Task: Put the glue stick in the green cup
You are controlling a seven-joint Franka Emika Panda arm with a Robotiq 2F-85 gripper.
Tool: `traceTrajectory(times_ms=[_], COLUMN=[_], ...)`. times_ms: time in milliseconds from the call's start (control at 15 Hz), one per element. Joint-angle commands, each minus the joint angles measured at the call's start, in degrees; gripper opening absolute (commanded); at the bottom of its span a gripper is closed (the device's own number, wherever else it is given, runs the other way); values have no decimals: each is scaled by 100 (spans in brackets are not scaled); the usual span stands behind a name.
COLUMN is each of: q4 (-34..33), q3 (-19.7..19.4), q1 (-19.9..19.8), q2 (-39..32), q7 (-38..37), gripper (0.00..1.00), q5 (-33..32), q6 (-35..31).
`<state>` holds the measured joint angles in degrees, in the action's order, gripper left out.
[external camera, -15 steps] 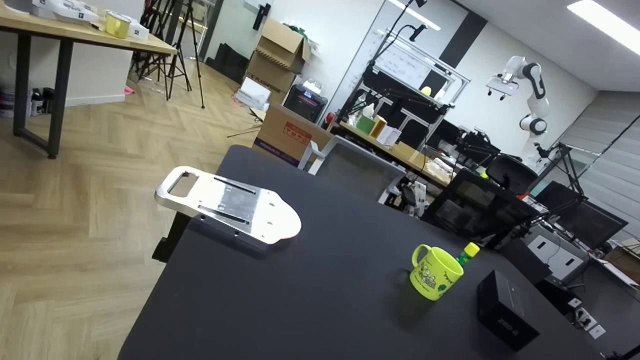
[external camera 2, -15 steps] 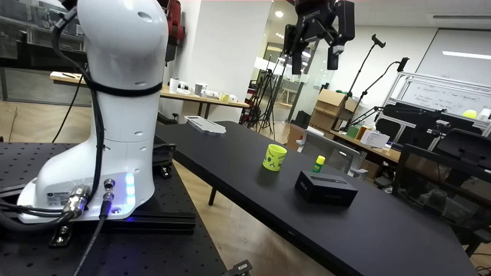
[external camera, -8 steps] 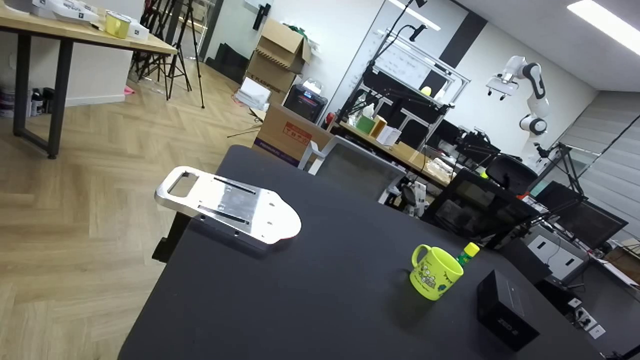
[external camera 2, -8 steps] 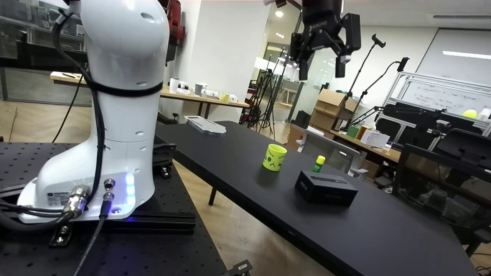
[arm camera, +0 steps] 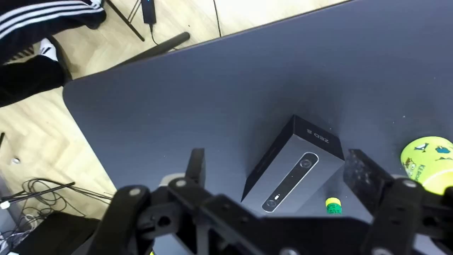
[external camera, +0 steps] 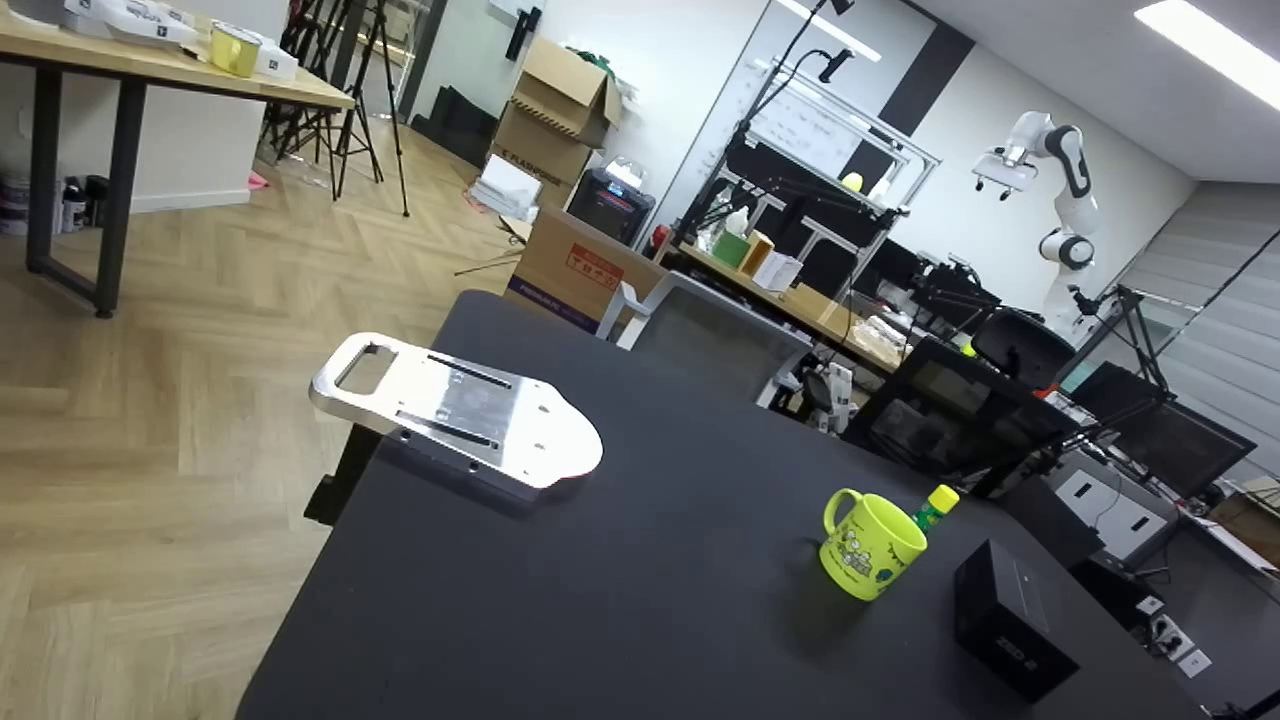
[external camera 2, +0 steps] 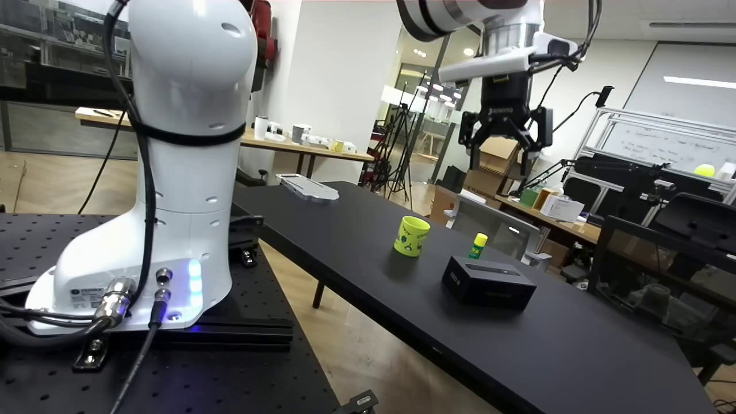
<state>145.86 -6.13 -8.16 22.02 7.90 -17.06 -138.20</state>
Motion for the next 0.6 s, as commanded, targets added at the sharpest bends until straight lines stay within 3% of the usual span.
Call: traceTrajectory(times_ms=[0, 200, 400, 467, 533], q4=[-1081, -2007, -2989, -2179, -2474], q3=[24, 57, 324, 286, 367], q1=[263, 530, 528, 482, 476], q2=[-1491, -2592, -3545, -2914, -3208], q7=[76, 642, 1160, 939, 1008], gripper=[100, 100, 100, 100, 100], q5=[435, 1440, 2230, 1920, 2039], q6=[-192, 32, 403, 13, 109])
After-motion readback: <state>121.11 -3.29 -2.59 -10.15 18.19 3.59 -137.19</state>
